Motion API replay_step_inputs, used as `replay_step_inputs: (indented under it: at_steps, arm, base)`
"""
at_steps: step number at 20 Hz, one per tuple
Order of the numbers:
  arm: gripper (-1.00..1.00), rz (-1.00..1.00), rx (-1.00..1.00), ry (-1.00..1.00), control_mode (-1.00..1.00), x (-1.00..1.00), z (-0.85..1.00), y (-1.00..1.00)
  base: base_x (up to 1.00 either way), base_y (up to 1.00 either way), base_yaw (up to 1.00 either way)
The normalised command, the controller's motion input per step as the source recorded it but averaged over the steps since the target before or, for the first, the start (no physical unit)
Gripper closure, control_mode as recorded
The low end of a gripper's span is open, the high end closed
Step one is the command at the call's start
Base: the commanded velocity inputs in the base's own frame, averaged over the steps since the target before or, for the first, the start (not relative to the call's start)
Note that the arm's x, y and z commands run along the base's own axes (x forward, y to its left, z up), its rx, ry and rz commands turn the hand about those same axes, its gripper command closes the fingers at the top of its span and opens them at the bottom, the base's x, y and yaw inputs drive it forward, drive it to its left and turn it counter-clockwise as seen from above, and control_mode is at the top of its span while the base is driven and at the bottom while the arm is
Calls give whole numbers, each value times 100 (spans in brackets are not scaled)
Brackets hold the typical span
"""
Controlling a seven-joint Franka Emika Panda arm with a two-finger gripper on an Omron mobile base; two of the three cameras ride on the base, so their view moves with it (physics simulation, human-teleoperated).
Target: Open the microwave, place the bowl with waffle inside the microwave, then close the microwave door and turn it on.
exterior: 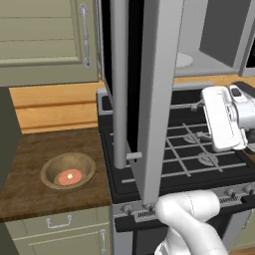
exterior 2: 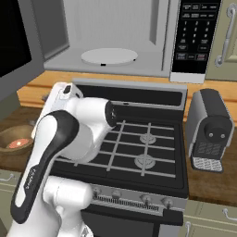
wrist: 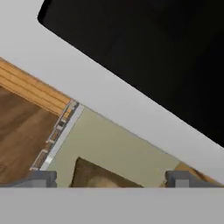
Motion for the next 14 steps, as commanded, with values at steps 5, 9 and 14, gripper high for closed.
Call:
replay_step_inputs:
  at_steps: [5, 9, 14]
  arm:
    - [-100, -32, -22, 60, -100, 23, -15, 2]
    - [-100, -30, -21, 66, -100, 24, -29, 0]
    - [-100, -40, -14, 59, -100, 12, -44, -2]
  base:
    - [0, 0, 0]
    - [0, 0, 0]
    - [0, 0, 0]
